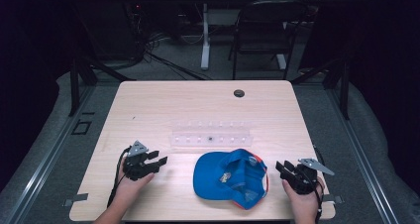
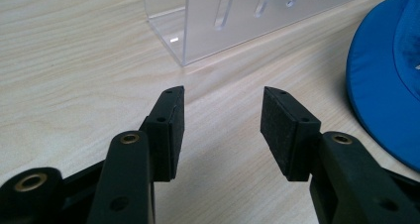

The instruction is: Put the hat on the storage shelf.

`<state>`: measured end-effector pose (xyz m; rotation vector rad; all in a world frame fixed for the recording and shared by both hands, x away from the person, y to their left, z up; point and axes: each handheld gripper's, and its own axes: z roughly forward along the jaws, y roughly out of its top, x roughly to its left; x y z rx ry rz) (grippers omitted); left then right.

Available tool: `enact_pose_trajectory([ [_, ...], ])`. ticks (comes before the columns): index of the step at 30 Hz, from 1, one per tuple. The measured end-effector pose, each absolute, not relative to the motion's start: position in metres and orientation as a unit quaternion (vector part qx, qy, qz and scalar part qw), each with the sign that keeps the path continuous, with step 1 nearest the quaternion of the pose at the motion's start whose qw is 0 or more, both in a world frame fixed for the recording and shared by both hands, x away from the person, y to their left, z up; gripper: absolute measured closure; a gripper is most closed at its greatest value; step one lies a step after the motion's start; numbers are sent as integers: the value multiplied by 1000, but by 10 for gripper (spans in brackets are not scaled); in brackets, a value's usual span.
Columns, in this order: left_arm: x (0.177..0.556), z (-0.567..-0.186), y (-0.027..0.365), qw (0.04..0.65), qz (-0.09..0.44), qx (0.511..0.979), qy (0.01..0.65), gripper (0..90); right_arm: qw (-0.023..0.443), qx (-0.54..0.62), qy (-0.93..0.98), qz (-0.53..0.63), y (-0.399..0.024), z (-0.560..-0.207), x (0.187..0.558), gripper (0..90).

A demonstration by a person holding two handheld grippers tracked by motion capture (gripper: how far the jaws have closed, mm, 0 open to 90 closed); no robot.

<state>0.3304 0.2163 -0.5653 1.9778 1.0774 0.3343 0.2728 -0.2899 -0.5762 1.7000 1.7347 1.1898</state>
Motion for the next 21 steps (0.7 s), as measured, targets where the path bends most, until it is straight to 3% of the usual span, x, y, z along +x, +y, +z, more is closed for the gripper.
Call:
enact_pose_trajectory([
  [21,329,-562,219,418,140,788,429,521,151,619,637,434,-292,-571,275,622],
])
